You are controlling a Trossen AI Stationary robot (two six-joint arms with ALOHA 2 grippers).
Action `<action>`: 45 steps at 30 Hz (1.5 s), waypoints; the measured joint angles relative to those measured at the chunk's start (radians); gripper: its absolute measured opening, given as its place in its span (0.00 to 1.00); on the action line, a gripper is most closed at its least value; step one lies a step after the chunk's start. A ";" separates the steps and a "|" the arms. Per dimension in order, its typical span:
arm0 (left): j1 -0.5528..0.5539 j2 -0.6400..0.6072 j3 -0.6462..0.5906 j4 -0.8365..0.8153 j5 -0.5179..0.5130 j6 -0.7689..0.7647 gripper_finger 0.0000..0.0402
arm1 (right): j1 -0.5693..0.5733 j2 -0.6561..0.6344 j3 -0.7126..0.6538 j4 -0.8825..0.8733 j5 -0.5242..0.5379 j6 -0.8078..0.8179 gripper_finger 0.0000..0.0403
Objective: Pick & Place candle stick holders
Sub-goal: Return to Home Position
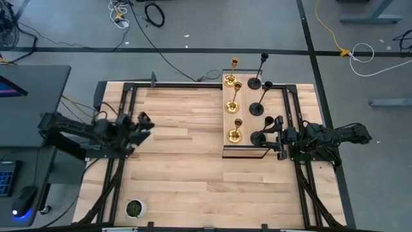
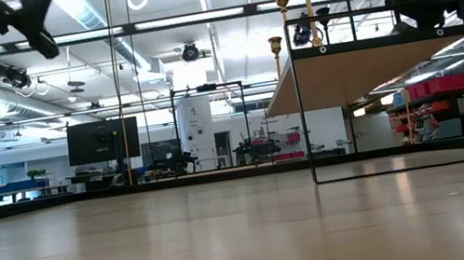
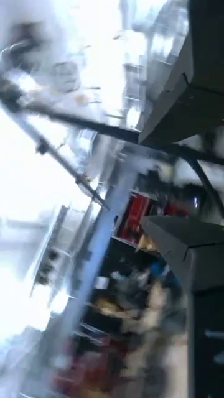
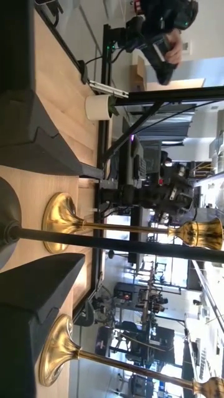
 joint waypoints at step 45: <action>0.172 -0.450 -0.007 -0.914 0.202 0.502 0.49 | 0.000 0.011 0.002 0.008 0.018 0.000 0.53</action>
